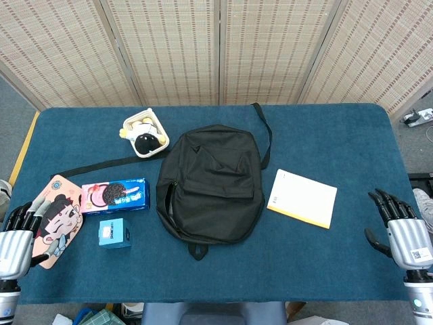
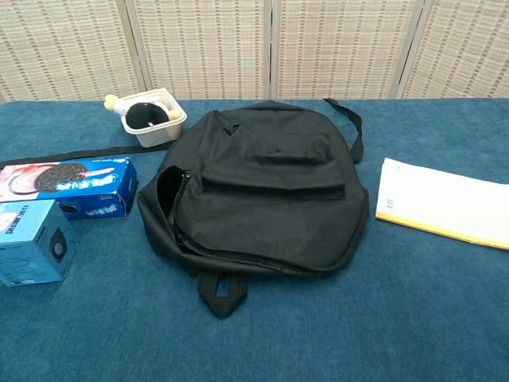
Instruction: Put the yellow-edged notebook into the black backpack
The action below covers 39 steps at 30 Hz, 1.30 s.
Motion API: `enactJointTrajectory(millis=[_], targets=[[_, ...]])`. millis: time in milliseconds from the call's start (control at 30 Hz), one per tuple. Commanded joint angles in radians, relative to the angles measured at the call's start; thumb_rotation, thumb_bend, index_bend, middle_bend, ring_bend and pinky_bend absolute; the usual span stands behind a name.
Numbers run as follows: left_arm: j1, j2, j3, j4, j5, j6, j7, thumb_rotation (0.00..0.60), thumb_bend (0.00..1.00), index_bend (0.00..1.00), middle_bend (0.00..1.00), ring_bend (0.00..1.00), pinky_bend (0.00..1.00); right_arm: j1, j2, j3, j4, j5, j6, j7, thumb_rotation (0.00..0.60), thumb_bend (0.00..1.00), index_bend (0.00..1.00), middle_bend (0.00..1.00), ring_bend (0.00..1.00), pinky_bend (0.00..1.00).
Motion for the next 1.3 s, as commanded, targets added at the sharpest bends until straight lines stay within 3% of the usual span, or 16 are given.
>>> enactJointTrajectory(millis=[33,667,1000,1300], targets=[[0.000,0.001,0.001,-0.003,0.000,-0.003,0.003,0.600,0.27,0.11,0.09,0.09,0.08,0.004,0.001,0.000,0.003,-0.002,-0.006,0.009,0.600,0.29,0.12,0.13,0.13,0.20],[0.002,-0.001,0.003,-0.010,0.004,0.001,0.017,0.600,0.27,0.12,0.09,0.09,0.08,0.150,0.003,-0.017,0.027,-0.093,-0.186,0.066,0.600,0.20,0.12,0.15,0.13,0.20],[0.003,-0.009,0.004,0.003,0.007,0.003,0.005,0.600,0.27,0.12,0.09,0.09,0.08,0.249,-0.062,-0.010,0.042,-0.025,-0.366,0.022,0.600,0.19,0.12,0.17,0.13,0.20],[0.014,-0.013,0.003,0.014,-0.003,0.014,-0.008,0.600,0.27,0.12,0.09,0.09,0.08,0.325,-0.178,0.004,0.157,0.063,-0.504,0.032,0.600,0.19,0.12,0.17,0.13,0.20]])
